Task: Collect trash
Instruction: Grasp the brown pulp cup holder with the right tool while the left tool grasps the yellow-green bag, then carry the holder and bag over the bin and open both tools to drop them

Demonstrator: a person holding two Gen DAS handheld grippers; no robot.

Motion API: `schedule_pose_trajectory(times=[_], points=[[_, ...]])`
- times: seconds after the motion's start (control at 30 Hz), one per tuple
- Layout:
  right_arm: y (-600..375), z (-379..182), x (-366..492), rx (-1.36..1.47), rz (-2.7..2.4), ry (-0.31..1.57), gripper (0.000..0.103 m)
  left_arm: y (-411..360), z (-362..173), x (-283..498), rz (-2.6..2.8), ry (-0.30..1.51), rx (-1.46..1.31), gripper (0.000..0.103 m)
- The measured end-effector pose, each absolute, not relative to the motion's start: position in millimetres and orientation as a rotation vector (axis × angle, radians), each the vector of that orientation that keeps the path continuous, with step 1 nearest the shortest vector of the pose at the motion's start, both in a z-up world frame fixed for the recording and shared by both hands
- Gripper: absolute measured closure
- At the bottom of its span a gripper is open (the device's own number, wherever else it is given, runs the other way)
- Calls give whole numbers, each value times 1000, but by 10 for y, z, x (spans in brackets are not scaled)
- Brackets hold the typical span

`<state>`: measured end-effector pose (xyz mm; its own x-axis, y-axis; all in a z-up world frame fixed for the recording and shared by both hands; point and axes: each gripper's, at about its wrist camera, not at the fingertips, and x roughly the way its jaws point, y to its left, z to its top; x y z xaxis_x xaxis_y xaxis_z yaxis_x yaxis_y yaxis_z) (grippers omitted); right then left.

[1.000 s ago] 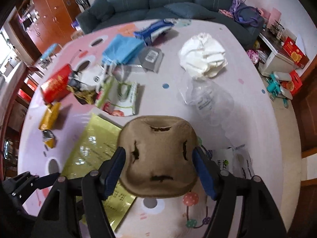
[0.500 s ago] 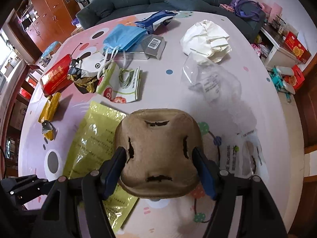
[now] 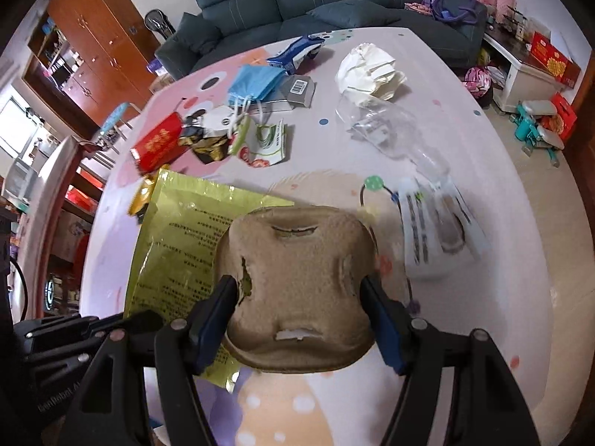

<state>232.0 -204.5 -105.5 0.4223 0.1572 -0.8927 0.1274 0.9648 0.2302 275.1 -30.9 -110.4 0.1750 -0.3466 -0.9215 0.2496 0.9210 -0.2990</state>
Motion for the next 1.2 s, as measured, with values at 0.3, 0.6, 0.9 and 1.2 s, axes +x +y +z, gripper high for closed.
schedule_pose_trajectory(times=[0.3, 0.6, 0.9, 1.2], points=[[-2100, -699, 1466, 342, 88, 1096, 34, -263, -723, 1800, -423, 1293, 4, 99], [-2216, -608, 510, 344, 147, 1095, 34, -263, -611, 805, -411, 1308, 59, 99], [-2289, -972, -241, 380, 188, 1176, 34, -449, -787, 48, -410, 1375, 202, 99], [-2267, -1718, -517, 492, 146, 1309, 34, -556, -1357, -265, -408, 1516, 280, 99]])
